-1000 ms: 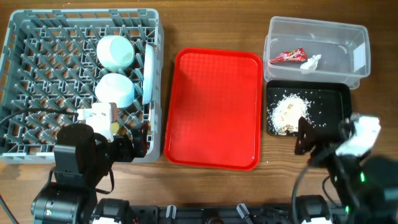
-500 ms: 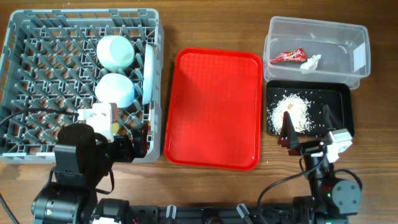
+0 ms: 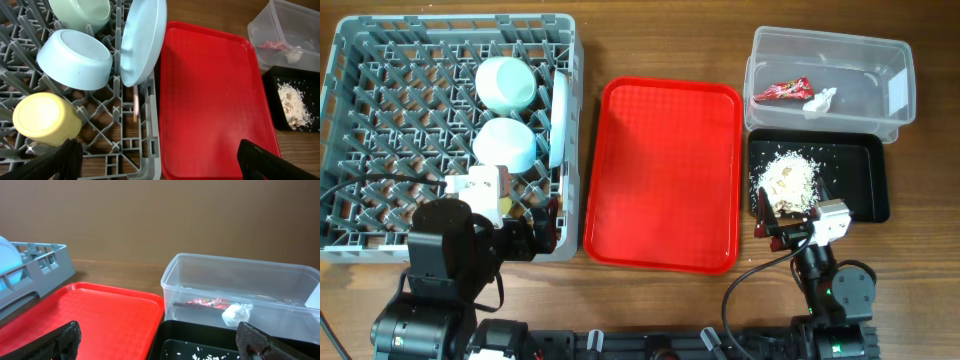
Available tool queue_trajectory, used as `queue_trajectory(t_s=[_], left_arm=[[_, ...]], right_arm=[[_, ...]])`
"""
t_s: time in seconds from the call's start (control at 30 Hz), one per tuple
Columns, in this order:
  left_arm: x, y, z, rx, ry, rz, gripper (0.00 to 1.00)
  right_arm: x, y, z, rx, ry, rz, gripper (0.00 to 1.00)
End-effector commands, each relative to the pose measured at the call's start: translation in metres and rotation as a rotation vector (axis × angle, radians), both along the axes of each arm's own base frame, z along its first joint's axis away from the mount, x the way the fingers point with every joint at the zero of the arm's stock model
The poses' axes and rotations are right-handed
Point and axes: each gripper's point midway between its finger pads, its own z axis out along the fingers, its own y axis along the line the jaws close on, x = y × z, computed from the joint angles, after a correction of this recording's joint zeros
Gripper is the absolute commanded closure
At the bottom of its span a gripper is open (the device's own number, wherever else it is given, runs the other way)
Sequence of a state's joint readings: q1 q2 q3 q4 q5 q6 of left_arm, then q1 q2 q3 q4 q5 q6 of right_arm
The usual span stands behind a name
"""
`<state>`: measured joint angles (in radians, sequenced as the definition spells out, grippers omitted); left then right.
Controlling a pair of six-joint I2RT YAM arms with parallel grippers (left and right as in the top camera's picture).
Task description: Sort waste into correct bins and load items into the dishwasher rack
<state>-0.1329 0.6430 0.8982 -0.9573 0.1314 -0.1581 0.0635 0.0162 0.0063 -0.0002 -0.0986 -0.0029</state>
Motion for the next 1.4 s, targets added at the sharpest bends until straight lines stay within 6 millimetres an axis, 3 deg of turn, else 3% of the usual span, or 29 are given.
queue_trajectory(t_s=[0.0, 0.87, 1.0, 1.17, 1.37], left_arm=[[-0.001, -0.002, -0.001, 0.011, -0.005, -0.022, 0.00], [-0.006, 0.000, -0.001, 0.022, -0.008, -0.018, 0.00], [-0.003, 0.008, 0.002, 0.015, -0.122, 0.023, 0.00], [0.006, 0.014, -0.029, -0.029, -0.313, 0.049, 0.00], [0.021, 0.013, -0.031, -0.049, -0.641, 0.044, 0.00]], right_arm=[[0.000, -0.005, 0.003, -0.016, -0.017, -0.029, 0.00], [0.000, -0.005, 0.003, -0.015, -0.016, -0.029, 0.00], [0.000, -0.005, 0.003, -0.015, -0.016, -0.029, 0.00], [0.000, -0.005, 0.003, -0.015, -0.016, -0.029, 0.00], [0.000, -0.005, 0.003, -0.015, -0.016, -0.029, 0.00]])
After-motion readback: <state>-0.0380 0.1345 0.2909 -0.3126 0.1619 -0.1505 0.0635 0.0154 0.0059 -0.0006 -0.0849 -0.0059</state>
